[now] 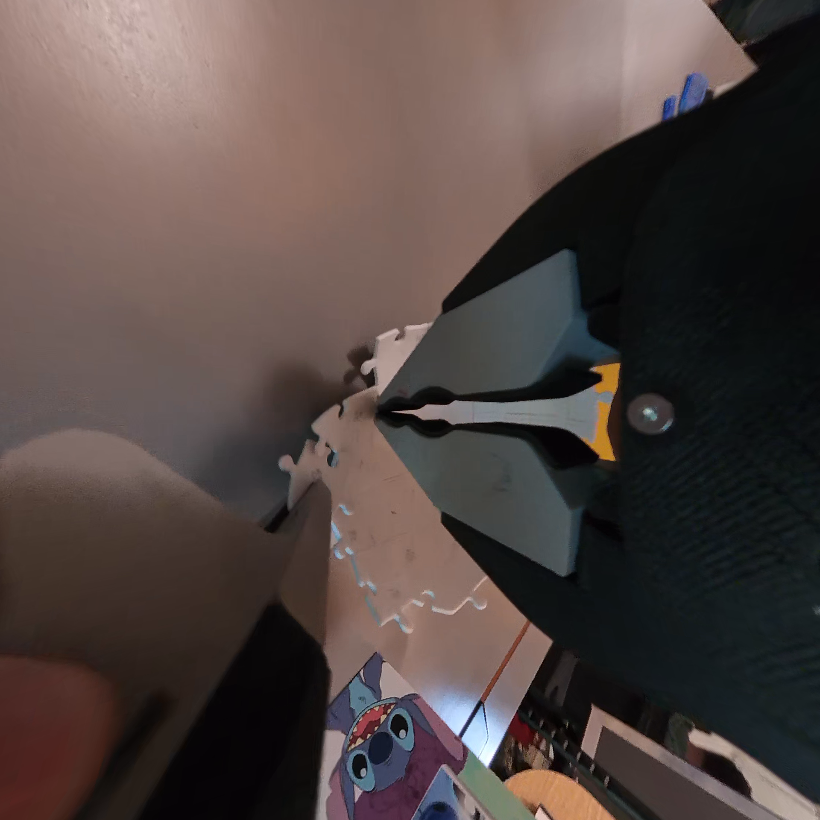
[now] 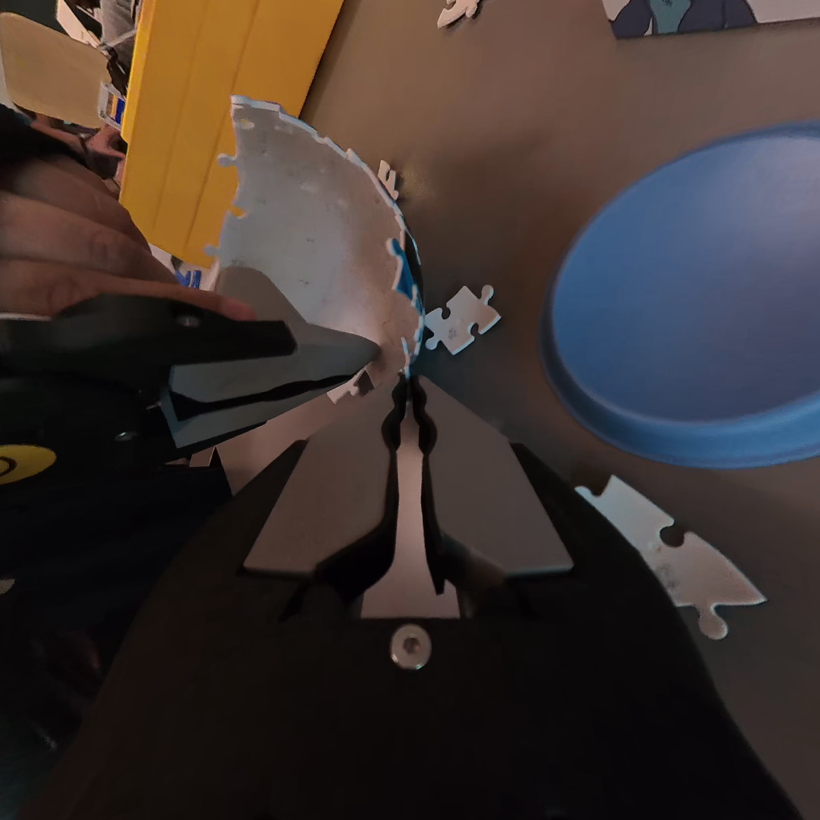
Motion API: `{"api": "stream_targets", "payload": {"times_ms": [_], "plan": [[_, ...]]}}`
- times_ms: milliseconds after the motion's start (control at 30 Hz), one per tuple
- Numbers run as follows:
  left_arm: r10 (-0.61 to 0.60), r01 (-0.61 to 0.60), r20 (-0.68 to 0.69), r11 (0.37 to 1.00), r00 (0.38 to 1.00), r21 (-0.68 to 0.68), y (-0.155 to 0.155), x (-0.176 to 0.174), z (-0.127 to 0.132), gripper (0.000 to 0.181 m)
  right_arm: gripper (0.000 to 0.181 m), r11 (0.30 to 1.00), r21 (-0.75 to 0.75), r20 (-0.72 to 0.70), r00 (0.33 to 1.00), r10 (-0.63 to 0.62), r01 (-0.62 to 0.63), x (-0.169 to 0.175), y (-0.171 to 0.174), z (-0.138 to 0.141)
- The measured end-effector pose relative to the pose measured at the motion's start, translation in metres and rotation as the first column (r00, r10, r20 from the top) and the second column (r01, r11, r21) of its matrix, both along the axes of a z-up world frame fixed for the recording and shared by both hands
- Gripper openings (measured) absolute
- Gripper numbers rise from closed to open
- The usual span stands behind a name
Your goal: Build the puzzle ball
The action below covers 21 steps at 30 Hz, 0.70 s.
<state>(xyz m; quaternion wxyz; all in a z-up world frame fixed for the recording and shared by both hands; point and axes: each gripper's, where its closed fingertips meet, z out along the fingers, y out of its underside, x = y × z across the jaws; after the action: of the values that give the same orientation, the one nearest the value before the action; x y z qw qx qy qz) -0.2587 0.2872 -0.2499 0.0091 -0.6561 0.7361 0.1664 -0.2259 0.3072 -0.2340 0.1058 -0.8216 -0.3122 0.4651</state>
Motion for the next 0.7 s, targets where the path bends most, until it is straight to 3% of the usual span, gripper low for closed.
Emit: {"api": "stream_targets", "payload": {"times_ms": [333,700], "plan": [[-0.18,0.18,-0.025,0.984,0.983,-0.003,0.015,0.006,0.008,0.0,0.0,0.999,0.005,0.01,0.999,0.039,-0.039,-0.007,0.014,-0.001],[-0.385,0.373,-0.056,0.915,0.921,-0.153,0.007,0.001,0.005,0.004,0.0,0.998,0.001,-0.007,0.998,0.069,-0.069,-0.013,0.019,-0.003]]}}
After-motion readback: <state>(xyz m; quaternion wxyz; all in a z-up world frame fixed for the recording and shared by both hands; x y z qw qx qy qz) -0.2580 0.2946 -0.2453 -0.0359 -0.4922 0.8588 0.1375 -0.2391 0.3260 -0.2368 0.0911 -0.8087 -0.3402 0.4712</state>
